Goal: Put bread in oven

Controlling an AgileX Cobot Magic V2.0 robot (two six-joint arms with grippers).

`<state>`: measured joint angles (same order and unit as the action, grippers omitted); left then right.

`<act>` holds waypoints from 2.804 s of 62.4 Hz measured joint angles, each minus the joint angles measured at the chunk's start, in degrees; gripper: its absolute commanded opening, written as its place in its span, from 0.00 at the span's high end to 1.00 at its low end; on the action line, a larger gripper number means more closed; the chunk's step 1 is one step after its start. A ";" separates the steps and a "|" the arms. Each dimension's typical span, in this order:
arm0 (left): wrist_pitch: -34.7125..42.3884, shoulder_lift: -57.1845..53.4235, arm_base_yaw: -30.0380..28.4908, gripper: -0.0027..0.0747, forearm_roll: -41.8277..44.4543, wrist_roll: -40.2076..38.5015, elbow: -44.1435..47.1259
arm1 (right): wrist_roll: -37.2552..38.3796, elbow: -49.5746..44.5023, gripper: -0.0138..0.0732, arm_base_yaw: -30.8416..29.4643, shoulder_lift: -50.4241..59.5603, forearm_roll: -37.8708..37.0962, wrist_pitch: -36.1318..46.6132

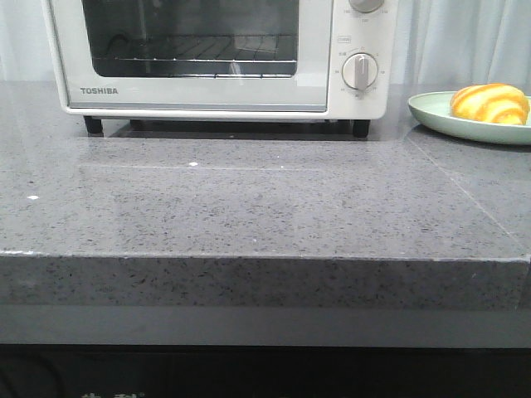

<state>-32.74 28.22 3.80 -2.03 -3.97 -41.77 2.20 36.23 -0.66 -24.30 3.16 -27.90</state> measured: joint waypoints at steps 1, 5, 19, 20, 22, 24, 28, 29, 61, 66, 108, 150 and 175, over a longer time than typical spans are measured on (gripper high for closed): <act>0.00 0.30 0.00 0.99 0.00 0.00 0.00 | 0.00 0.00 0.98 0.00 -0.26 0.00 0.00; -0.14 1.74 0.00 0.99 0.00 0.00 0.00 | 0.00 0.00 0.98 0.00 -1.26 0.00 0.00; -0.27 5.54 0.00 0.99 -0.13 0.00 0.00 | 0.00 0.00 0.98 0.00 -3.91 0.00 -1.96; -0.27 5.76 0.00 0.99 -0.13 0.00 0.00 | 0.00 0.00 0.97 0.00 -3.92 0.00 -2.25; -0.27 6.17 0.00 0.99 -0.13 0.00 0.00 | 0.00 0.00 0.96 0.00 -4.20 0.00 -2.54; -0.27 6.69 0.00 0.99 -0.13 0.00 0.00 | 0.00 0.00 0.91 0.00 -4.46 -0.21 -2.82; -0.27 7.31 0.00 0.99 -0.13 0.00 0.00 | 0.00 0.00 0.77 0.00 -4.60 -0.82 -3.13; -0.27 7.47 0.00 0.99 -0.22 0.00 0.00 | 0.00 0.00 0.73 0.00 -4.60 -0.87 -3.23; 6.48 16.06 10.51 0.99 -6.22 6.05 -3.16 | 0.00 0.00 0.15 0.00 -4.60 -1.68 -3.26; 6.75 19.87 15.20 0.99 -3.47 6.09 -5.70 | 0.00 0.00 0.15 0.00 -4.60 -1.68 -3.26; 22.27 52.11 29.38 0.99 15.26 -8.64 -28.89 | 0.00 0.00 0.15 0.00 -4.60 -1.60 -3.35; 32.74 60.54 28.51 0.99 15.07 -8.72 -29.72 | 0.00 0.00 0.15 0.00 -4.60 -1.60 -3.04; 12.10 55.00 29.99 0.99 12.84 -8.97 -30.38 | 0.00 0.00 0.15 0.00 -4.60 -1.60 -2.92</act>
<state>-20.64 83.22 33.79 10.82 -12.95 -72.14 2.20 36.23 -0.66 -28.90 1.56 -30.81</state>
